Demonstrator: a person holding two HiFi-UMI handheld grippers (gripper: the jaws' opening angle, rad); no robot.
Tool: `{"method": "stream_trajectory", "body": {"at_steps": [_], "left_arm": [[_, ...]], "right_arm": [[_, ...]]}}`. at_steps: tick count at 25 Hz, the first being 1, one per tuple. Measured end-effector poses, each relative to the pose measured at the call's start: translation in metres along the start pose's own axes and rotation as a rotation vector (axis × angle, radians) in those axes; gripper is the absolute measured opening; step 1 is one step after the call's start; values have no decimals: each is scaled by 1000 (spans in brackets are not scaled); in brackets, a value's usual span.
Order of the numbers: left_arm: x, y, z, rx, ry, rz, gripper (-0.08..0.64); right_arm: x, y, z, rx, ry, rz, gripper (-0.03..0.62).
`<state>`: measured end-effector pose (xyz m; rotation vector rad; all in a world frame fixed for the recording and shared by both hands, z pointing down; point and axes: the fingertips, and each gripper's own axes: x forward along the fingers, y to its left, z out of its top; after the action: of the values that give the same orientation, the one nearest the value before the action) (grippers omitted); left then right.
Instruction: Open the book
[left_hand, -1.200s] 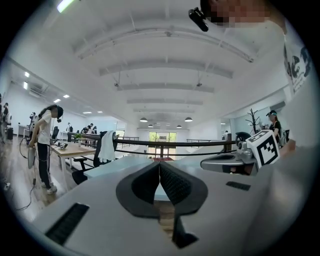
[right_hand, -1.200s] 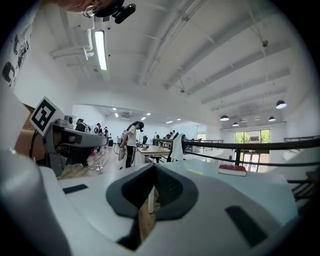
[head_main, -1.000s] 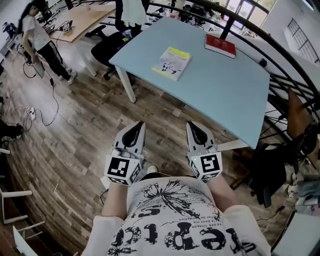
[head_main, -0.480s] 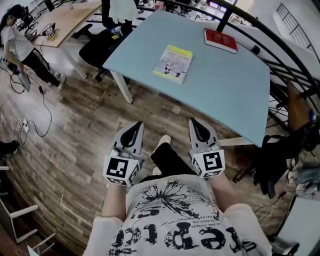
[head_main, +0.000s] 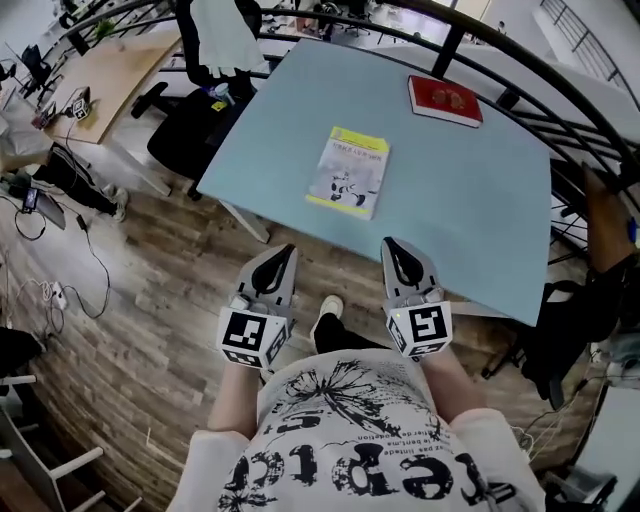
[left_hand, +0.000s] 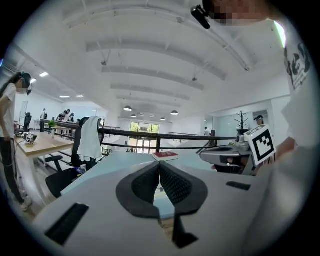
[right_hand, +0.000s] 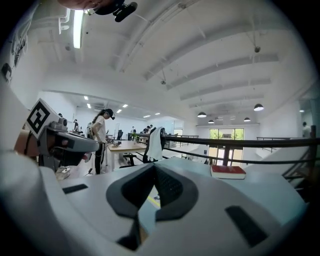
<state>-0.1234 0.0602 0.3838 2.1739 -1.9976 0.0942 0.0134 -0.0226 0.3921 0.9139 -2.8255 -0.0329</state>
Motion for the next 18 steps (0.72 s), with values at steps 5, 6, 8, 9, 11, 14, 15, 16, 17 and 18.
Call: {"method": "stream_trajectory", "body": {"at_steps": [5, 6, 8, 9, 11, 14, 15, 16, 17, 18], "left_arm": [[71, 21, 18, 26, 16, -73, 20], [84, 21, 18, 39, 25, -89, 20], [107, 17, 14, 70, 47, -130, 20], [118, 15, 9, 84, 61, -152, 20], [137, 11, -4, 103, 100, -190, 20], [162, 1, -27, 124, 174, -244, 20], [170, -3, -35, 131, 199, -263, 20], [177, -7, -42, 134, 224, -281, 21], [184, -10, -50, 133, 248, -298, 21], [189, -13, -57, 131, 271, -315, 21]], "right_arm": [[42, -46, 5, 20, 2, -70, 11], [48, -56, 4, 22, 3, -83, 11], [56, -73, 0, 33, 12, -114, 11], [59, -80, -3, 43, 20, -131, 11], [63, -90, -11, 64, 39, -158, 11], [63, -100, -23, 83, 69, -188, 11], [62, -104, -27, 89, 80, -200, 11], [62, -108, -30, 95, 87, -213, 11], [62, -111, -33, 100, 92, -225, 11], [61, -113, -36, 105, 95, -236, 11]]}}
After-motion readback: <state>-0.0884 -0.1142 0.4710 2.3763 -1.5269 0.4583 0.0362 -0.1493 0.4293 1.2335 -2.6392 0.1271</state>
